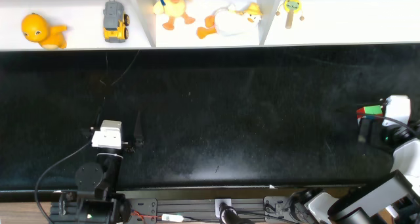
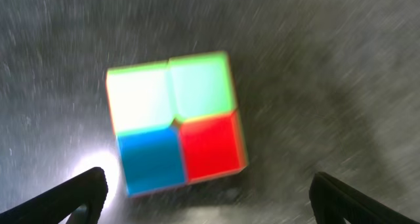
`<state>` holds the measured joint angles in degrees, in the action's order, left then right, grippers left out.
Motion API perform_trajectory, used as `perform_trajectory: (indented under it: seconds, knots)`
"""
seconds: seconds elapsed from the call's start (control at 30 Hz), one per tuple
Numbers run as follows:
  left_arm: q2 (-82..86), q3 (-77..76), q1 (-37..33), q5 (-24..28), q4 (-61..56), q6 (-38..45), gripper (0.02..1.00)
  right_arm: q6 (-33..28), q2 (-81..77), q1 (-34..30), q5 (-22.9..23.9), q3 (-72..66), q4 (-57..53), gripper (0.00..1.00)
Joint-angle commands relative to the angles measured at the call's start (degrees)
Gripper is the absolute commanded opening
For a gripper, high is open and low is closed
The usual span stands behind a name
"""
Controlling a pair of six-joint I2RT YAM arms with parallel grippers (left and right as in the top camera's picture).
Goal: Store Toys
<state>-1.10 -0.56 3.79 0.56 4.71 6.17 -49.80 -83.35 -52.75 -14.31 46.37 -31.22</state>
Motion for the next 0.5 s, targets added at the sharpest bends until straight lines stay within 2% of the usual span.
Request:
perform_trajectory:
  seconds: [0.03,0.23,0.5]
  knots:
    - [0.72,0.09,0.42,-0.48,0.15,-0.39,0.998,-0.52,-1.97,0.39,-5.64,3.69,0.46,0.996]
    - [0.72,0.09,0.42,-0.48,0.15,-0.39,0.998,0.31,-4.13,3.52,-5.22,3.78,0.46,0.998]
    - [0.72,0.09,0.42,-0.48,0.15,-0.39,0.998,2.27,-4.42,4.46,-5.16,3.78,1.14,1.000]
